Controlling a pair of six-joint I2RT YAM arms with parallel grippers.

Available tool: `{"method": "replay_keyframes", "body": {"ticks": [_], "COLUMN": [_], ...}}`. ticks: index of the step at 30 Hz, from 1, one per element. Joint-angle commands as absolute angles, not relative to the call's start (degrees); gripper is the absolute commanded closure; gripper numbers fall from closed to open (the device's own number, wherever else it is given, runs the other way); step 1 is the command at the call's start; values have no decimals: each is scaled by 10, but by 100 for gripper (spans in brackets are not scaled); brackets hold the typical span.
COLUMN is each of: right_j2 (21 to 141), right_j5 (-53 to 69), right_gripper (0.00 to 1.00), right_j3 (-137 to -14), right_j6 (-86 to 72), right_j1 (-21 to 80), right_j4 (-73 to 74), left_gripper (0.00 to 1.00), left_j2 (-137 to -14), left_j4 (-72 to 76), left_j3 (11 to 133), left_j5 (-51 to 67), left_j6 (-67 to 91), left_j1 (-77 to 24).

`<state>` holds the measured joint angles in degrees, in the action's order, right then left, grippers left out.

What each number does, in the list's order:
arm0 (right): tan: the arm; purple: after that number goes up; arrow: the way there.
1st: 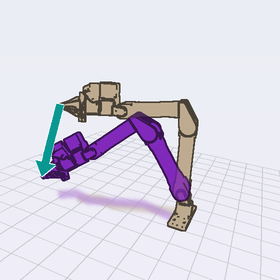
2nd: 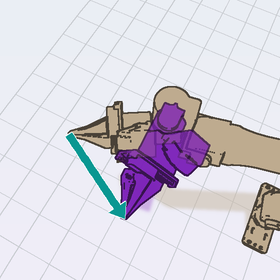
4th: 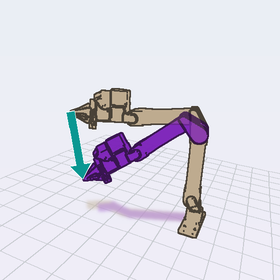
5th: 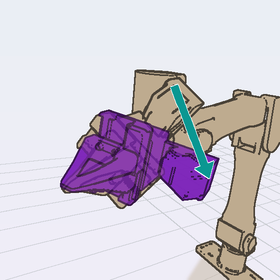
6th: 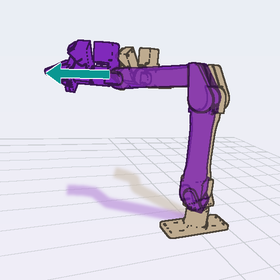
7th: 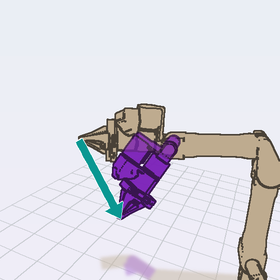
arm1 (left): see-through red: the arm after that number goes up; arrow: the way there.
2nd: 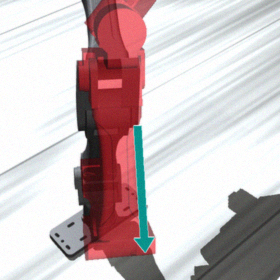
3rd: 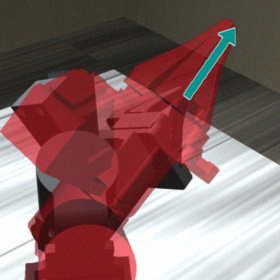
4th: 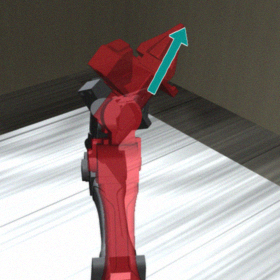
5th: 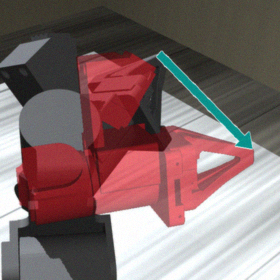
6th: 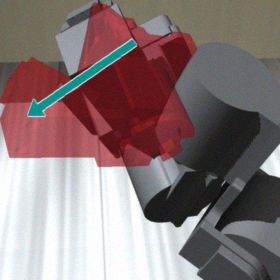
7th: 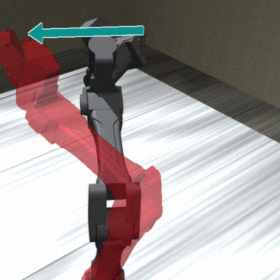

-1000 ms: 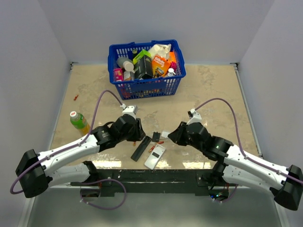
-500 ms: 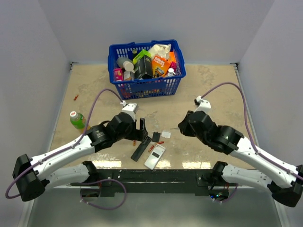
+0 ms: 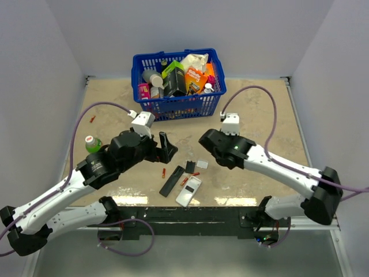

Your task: Unload the batteries from the remote control

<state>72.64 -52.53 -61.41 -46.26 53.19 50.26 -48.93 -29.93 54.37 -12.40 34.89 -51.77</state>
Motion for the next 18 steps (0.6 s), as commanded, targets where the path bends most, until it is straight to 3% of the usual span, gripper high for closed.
{"method": "replay_keyframes", "body": {"ticks": [1, 4, 11, 18], "right_j2": [831, 912, 1017, 1089], "right_j5": [-632, -643, -519, -473], "right_gripper": [90, 89, 91, 89], "right_j3": [-636, -651, -654, -667], "right_j6": [-512, -586, -517, -476], "right_j1": [531, 528, 525, 501], "right_j4": [525, 601, 516, 468], "left_gripper": [0, 0, 0, 0], "left_j2": [-480, -469, -433, -427], "left_j4": [-345, -350, -353, -375], "left_j3": [572, 562, 558, 573], "left_j5": [-147, -149, -160, -167], "left_j6": [358, 372, 388, 390], "left_j1": [-514, -514, -514, -513]}}
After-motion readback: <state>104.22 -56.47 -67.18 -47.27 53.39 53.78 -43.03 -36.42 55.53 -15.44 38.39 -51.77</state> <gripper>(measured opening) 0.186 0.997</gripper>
